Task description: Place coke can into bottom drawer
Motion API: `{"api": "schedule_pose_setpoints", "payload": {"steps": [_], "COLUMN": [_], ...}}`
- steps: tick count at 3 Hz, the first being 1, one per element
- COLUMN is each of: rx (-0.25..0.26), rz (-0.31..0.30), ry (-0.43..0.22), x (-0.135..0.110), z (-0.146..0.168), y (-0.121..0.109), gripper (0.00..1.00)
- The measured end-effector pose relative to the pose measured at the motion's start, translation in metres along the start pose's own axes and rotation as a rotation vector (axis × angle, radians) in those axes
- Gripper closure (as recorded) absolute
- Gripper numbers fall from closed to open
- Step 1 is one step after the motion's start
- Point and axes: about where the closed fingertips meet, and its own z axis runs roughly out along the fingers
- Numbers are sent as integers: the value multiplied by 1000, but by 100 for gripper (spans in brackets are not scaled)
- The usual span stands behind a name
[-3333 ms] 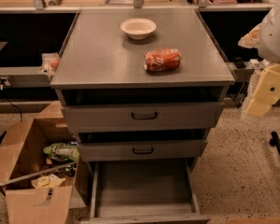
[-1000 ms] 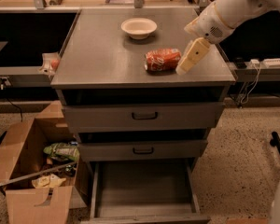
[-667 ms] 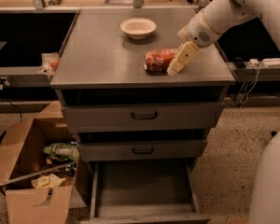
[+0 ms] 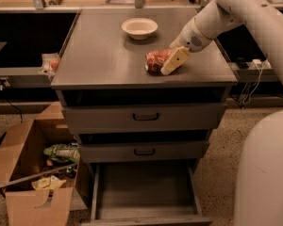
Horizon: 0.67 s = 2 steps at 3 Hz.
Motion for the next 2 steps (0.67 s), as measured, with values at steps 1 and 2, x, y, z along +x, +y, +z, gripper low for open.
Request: {"api": "schedule_pose_setpoints", "payload": {"steps": [1, 2], "rx": [-8, 0], "rz": [0, -29], "ry": [16, 41], "x": [2, 2], "z": [12, 12], "y": [-3, 1], "gripper": [50, 73]}}
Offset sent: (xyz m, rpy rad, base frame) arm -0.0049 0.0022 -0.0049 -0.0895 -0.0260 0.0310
